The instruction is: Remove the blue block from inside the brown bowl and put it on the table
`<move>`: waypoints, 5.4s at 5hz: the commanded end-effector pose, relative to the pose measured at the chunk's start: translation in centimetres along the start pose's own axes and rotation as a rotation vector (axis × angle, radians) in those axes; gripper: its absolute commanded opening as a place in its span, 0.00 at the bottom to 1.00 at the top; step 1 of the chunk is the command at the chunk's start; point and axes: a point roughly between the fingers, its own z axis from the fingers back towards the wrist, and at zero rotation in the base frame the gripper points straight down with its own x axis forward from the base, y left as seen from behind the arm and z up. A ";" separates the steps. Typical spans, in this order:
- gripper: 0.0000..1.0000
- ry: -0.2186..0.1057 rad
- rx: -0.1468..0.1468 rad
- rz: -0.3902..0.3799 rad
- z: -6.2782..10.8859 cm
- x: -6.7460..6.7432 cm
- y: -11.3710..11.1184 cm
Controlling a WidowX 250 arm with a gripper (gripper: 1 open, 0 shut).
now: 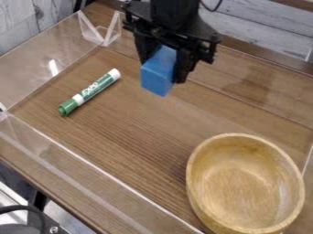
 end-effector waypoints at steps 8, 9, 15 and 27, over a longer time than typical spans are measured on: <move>0.00 -0.022 0.064 0.084 -2.0 0.2 2.0; 0.00 -0.012 0.070 0.094 -2.5 0.0 2.4; 0.00 0.029 0.078 0.100 -6.5 -1.4 3.6; 1.00 0.031 0.011 0.155 -2.0 0.7 4.1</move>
